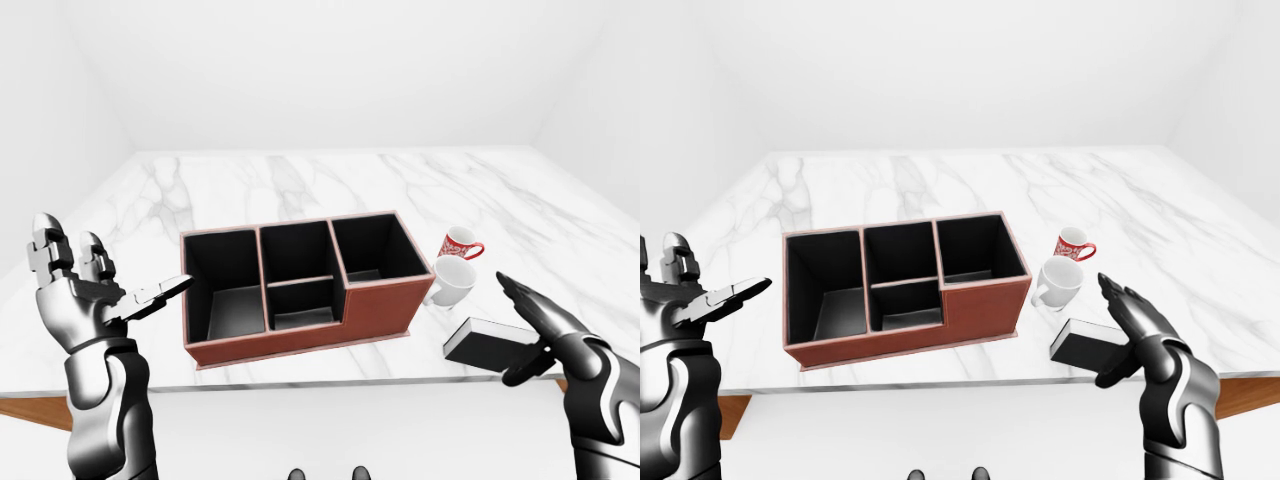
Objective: Pick up the book and place it in the right compartment of the caddy.
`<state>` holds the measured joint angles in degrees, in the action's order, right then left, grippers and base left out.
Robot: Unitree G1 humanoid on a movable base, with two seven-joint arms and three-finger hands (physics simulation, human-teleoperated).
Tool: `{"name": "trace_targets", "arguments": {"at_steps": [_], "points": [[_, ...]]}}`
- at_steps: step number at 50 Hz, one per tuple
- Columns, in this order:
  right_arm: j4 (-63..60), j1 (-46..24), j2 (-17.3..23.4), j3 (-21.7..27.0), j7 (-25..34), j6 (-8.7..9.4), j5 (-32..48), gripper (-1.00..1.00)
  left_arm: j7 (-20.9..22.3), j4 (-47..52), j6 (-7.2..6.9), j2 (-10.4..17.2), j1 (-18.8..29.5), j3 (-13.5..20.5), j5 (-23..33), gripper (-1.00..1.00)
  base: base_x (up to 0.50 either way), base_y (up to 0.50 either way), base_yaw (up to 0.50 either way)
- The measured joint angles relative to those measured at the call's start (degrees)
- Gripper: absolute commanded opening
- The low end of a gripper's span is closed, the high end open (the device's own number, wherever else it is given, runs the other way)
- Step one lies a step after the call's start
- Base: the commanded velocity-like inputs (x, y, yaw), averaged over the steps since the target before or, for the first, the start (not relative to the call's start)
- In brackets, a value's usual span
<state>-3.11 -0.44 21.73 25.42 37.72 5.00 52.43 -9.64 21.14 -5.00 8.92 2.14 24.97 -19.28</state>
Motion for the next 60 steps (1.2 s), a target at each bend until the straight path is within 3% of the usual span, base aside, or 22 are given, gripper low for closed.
{"name": "trace_targets", "arguments": {"at_steps": [18,60], "points": [[3.43,0.16,1.33,0.97,-1.62,0.00,-0.09,1.00,0.04,-0.12,0.00,0.01,-0.01,-0.03,-0.04,1.00,0.00,0.00,0.00],[15.92,-5.39,4.01,-5.36,-7.43,0.00,0.44,1.00,0.06,-0.54,0.00,0.09,0.12,-0.05,-0.06,1.00,0.00,0.00,0.00]]}}
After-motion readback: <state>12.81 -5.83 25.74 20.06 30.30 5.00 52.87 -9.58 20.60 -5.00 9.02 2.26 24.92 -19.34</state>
